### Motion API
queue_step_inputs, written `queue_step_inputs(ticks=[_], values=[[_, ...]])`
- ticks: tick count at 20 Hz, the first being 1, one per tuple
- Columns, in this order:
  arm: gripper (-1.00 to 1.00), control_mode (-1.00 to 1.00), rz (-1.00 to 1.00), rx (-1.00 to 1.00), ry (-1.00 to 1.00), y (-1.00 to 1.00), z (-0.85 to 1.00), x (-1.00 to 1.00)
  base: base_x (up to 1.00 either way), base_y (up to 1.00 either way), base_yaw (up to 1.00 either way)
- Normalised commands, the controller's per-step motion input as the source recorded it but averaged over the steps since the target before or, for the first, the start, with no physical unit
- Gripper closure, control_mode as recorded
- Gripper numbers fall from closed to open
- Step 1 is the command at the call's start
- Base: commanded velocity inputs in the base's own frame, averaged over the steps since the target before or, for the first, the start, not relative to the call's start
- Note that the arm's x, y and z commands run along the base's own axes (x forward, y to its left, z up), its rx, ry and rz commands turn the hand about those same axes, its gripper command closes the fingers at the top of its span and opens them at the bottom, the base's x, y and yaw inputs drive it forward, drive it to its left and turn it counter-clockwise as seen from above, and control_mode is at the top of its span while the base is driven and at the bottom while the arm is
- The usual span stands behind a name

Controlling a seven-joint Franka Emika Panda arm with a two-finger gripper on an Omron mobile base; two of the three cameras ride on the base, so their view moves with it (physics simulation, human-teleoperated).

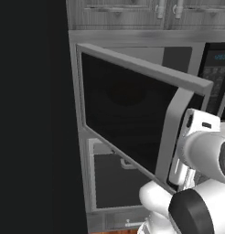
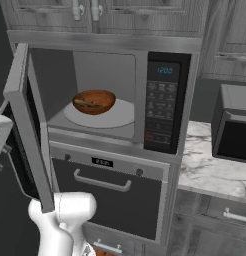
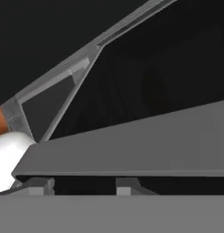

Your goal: Remove the peach from the bowl and place it on the small plate. Then place the bowl with only the fish in the microwave, close the door, and press the start button to microwave the fish.

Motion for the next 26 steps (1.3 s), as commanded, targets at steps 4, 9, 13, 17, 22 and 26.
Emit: queue_step_inputs(ticks=[4, 9, 13, 17, 22, 26], values=[[-1.0, -1.0, -0.02, 0.07, 0.0, -0.49, 0.0, 0.81, 0.0, 0.0, 0.0], [-1.0, -1.0, 0.0, 0.07, -0.01, -0.4, 0.0, 0.88, 0.0, 0.0, 0.0], [-1.0, -1.0, 0.0, 0.04, 0.0, -0.13, 0.08, 0.83, 0.0, 0.0, 0.0], [-1.0, -1.0, 0.0, 0.0, -0.01, 0.0, 0.02, 0.86, 0.0, 0.0, 0.0], [-1.0, -1.0, 0.0, 0.0, -0.03, 0.0, 0.09, 0.76, 0.0, 0.0, 0.0], [-1.0, -1.0, 0.0, 0.0, 0.0, 0.0, 0.01, 0.71, 0.0, 0.0, 0.0]])
